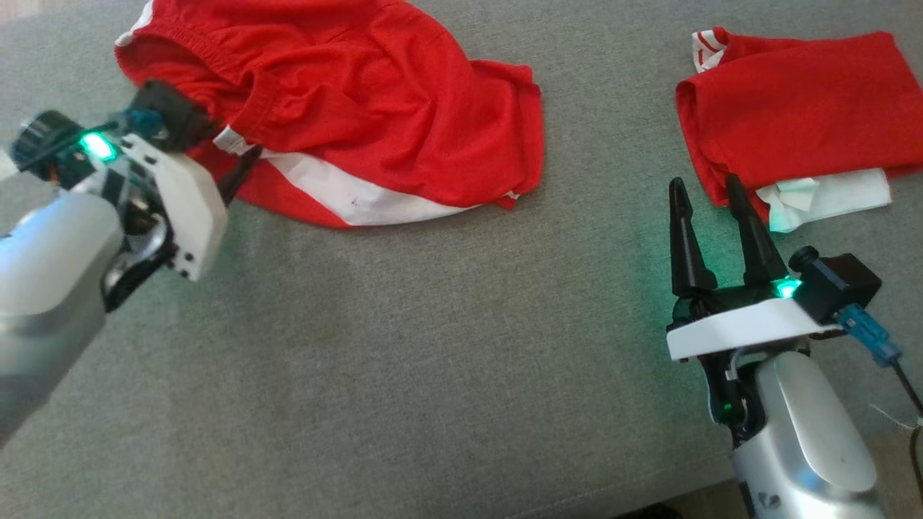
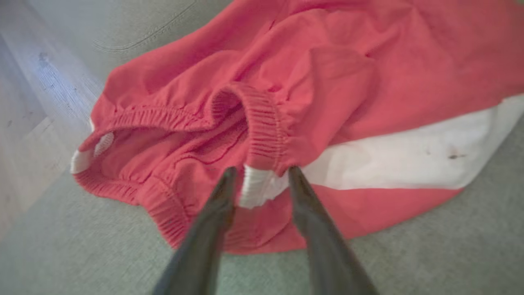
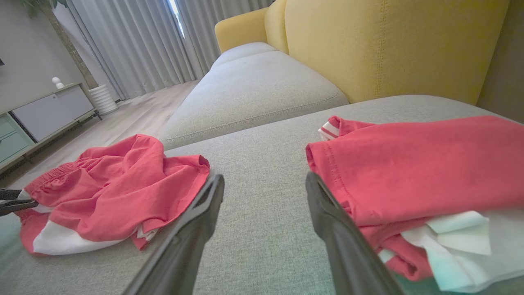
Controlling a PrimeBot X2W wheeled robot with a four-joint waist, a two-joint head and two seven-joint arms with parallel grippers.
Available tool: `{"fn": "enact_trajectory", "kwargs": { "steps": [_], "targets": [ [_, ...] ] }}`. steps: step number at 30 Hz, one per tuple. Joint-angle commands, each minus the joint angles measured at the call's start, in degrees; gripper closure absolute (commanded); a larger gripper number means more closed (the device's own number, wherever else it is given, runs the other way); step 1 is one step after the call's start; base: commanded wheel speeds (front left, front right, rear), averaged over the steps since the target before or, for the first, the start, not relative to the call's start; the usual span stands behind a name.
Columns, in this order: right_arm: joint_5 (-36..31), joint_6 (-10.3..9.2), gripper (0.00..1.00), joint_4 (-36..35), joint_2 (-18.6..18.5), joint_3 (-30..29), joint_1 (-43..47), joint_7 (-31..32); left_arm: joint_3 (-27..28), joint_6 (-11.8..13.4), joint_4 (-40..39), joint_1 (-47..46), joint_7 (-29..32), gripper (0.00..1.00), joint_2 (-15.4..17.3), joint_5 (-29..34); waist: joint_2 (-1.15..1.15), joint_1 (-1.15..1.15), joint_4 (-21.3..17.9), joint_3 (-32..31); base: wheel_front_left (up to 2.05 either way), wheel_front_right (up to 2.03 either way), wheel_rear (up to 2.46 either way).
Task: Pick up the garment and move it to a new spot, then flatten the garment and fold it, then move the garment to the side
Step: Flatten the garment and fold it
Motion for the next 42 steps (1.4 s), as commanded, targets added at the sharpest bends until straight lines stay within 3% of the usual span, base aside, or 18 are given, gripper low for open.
{"fn": "enact_trajectory", "kwargs": {
  "steps": [1, 13, 23, 32, 42],
  "targets": [
    [-0.3, -0.05, 0.00, -1.3, 0.0, 0.8, -1.1, -0.6, 0.8, 0.1, -1.6, -3.7, -0.9, 1.00, 1.3, -1.5, 0.00, 0.00, 0.2, 0.1, 0.00, 0.00, 0.00],
    [-1.7, -0.05, 0.00, 2.0, 0.0, 0.8, -1.2, -0.6, 0.5, 0.1, -0.7, -3.8, -13.1, 1.00, 0.8, -10.7, 0.00, 0.00, 4.7, -3.5, 0.00, 0.00, 0.00],
    [-3.2, -0.05, 0.00, 6.9, 0.0, 2.1, -0.9, -0.6, 0.3, 0.3, 0.0, 2.3, -19.7, 1.00, 0.7, -12.3, 0.00, 0.00, 10.2, -8.0, 0.00, 0.00, 0.00],
    [-3.9, -0.05, 0.00, 9.9, 0.0, 3.1, -0.9, 0.5, 0.0, 2.3, -1.1, 10.0, -24.0, 1.00, 0.2, -14.0, 0.00, 0.00, 13.9, -10.5, 0.00, 0.00, 0.00],
    [-6.1, -0.05, 0.00, 12.8, -2.0, 10.1, -4.0, 3.7, 1.2, 4.2, -3.6, 12.6, -27.3, 1.00, -1.6, -13.7, 0.00, 0.00, 16.5, -10.5, 0.00, 0.00, 0.00]
  ]
}}
